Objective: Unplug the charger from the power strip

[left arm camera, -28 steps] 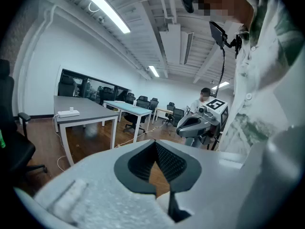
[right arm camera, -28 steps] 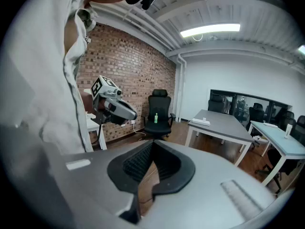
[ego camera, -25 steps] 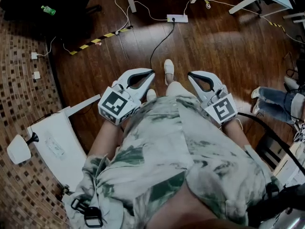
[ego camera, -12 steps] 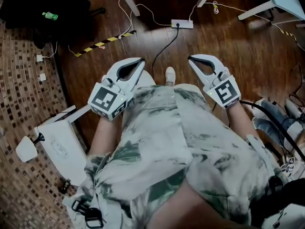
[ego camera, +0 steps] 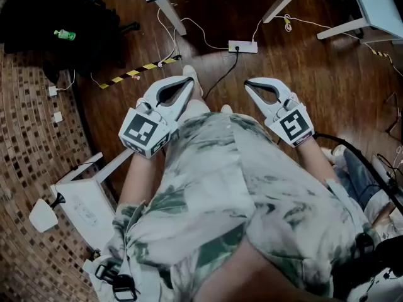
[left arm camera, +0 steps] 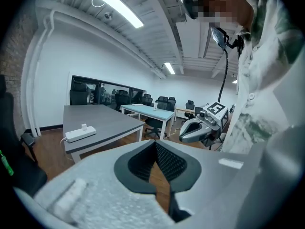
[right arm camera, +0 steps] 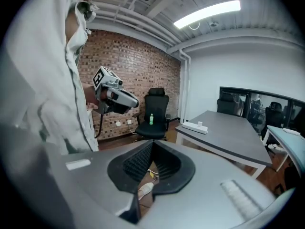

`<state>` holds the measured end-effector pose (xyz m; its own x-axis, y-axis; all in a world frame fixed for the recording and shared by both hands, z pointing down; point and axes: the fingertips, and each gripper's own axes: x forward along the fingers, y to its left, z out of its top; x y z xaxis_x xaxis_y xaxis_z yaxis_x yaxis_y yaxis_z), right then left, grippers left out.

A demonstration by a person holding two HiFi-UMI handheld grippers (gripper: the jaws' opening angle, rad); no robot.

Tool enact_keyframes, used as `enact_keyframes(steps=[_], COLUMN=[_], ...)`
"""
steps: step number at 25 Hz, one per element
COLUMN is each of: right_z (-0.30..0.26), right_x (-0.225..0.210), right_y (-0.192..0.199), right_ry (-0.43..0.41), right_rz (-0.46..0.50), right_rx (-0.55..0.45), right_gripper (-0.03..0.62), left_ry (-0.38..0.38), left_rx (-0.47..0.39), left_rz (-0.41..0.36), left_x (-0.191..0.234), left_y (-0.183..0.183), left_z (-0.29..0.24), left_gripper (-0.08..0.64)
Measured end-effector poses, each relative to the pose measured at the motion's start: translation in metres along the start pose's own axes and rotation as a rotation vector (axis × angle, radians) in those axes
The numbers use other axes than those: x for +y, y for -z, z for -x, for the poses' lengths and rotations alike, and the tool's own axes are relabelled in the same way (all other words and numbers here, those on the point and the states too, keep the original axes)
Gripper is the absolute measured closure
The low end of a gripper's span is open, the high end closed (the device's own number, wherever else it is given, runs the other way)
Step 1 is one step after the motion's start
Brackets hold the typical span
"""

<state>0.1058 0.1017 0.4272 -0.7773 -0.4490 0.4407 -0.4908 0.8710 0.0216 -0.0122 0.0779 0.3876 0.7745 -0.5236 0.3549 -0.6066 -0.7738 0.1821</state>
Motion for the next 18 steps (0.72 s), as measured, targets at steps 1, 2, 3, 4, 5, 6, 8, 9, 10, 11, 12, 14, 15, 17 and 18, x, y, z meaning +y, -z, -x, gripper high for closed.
enact_keyframes(steps=[1, 2, 3, 4, 5, 6, 8, 9, 10, 11, 12, 14, 15, 17, 18], right_z=[-0.009, -0.017, -0.027, -0.039, -0.051, -0.064, -0.089, -0.101, -0.114, -0.126, -0.139, -0.165, -0.178, -0.200, -0.210], right_x=[-0.009, -0.017, -0.024, -0.033, -0.043, -0.054, -0.075, -0.086, -0.096, -0.106, -0.115, -0.134, -0.143, -0.160, -0.168], right_y=[0.001, 0.000, -0.002, -0.007, -0.013, -0.020, -0.035, -0.042, -0.050, -0.056, -0.061, -0.065, -0.067, -0.071, -0.070], right_ry=[0.003, 0.005, 0.005, 0.004, 0.003, 0.003, 0.009, 0.016, 0.025, 0.033, 0.037, 0.043, 0.049, 0.055, 0.053], right_rz=[0.006, 0.003, -0.006, -0.006, 0.005, 0.022, 0.049, 0.052, 0.045, 0.034, 0.030, 0.049, 0.053, 0.042, 0.039], right_rx=[0.013, 0.026, 0.036, 0.042, 0.043, 0.043, 0.043, 0.043, 0.046, 0.052, 0.058, 0.063, 0.065, 0.074, 0.081], right_gripper=[0.586, 0.586, 0.585, 0.586, 0.586, 0.586, 0.586, 0.586, 0.586, 0.586, 0.586, 0.586, 0.586, 0.586, 0.586], left_ry=[0.009, 0.019, 0.028, 0.034, 0.038, 0.041, 0.048, 0.054, 0.062, 0.070, 0.076, 0.080, 0.079, 0.077, 0.075], left_rx=[-0.010, -0.017, -0.021, -0.026, -0.030, -0.034, -0.036, -0.035, -0.034, -0.029, -0.023, -0.005, 0.004, 0.021, 0.026], left_rz=[-0.002, -0.004, -0.005, -0.006, -0.006, -0.006, -0.002, 0.000, -0.002, -0.007, -0.014, -0.026, -0.029, -0.018, -0.009], left_x=[0.011, 0.023, 0.035, 0.050, 0.066, 0.081, 0.111, 0.126, 0.140, 0.154, 0.167, 0.195, 0.208, 0.230, 0.238], left_y=[-0.003, -0.005, -0.007, -0.010, -0.014, -0.017, -0.026, -0.030, -0.034, -0.037, -0.037, -0.037, -0.037, -0.034, -0.032], left_z=[-0.006, -0.011, -0.016, -0.019, -0.023, -0.025, -0.029, -0.030, -0.032, -0.033, -0.034, -0.038, -0.041, -0.047, -0.051], left_gripper=[0.558, 0.558, 0.558, 0.558, 0.558, 0.558, 0.558, 0.558, 0.558, 0.558, 0.558, 0.558, 0.558, 0.557, 0.557])
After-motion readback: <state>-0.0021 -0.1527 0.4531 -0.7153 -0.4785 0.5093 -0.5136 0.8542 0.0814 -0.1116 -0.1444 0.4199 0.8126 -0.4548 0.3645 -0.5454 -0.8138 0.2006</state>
